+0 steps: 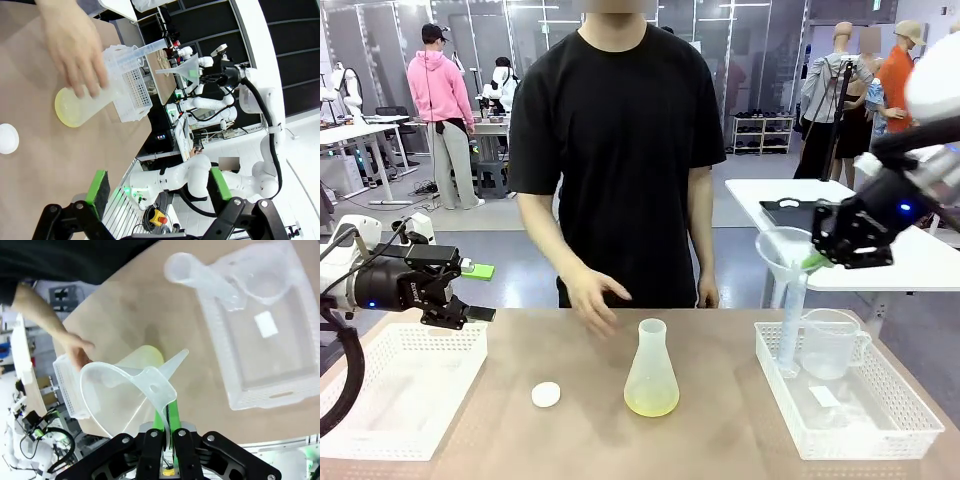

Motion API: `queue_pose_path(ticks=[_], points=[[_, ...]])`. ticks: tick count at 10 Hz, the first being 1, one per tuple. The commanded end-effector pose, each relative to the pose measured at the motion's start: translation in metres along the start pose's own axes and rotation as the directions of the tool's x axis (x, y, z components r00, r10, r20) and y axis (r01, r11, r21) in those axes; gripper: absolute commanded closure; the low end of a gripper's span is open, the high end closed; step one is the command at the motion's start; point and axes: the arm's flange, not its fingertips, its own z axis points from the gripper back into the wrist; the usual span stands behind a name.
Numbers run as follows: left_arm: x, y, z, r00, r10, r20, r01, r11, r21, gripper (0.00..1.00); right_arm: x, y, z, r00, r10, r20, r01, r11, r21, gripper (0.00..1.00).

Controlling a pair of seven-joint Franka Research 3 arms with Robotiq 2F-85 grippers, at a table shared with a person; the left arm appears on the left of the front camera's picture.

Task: Prepare the solutions needed for the experiment.
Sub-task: Once the solution is in the Big flask , pick up the Plastic Funnel and place it back into the right Organizing basket.

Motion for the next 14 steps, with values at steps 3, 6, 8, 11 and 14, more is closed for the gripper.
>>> queue_pose_path(ticks=[3, 6, 8, 11, 14], points=[[0.000, -0.001, 0.000, 1.000, 0.001, -0.001, -0.001, 1.000, -0.017, 0.00, -0.005, -0.052, 0.014, 0.979, -0.201, 0.029, 0.202, 0.979, -0.014, 1.00], [0.000, -0.001, 0.000, 1.000, 0.001, -0.001, -0.001, 1.000, -0.017, 0.00, 0.002, -0.060, 0.012, 0.986, -0.166, 0.028, 0.166, 0.986, -0.004, 1.00], [0.000, -0.001, 0.000, 1.000, 0.001, -0.001, -0.001, 1.000, -0.017, 0.00, 0.002, -0.060, 0.012, 0.986, -0.166, 0.028, 0.166, 0.986, -0.004, 1.00], [0.000, -0.001, 0.000, 1.000, 0.001, -0.001, -0.001, 1.000, -0.017, 0.00, 0.001, -0.059, 0.012, 0.986, -0.162, 0.028, 0.162, 0.987, -0.002, 0.97], [0.000, -0.001, 0.000, 1.000, 0.001, -0.001, -0.001, 1.000, -0.017, 0.00, 0.018, -0.066, -0.022, 0.908, -0.419, -0.005, 0.413, 0.899, -0.147, 0.97]])
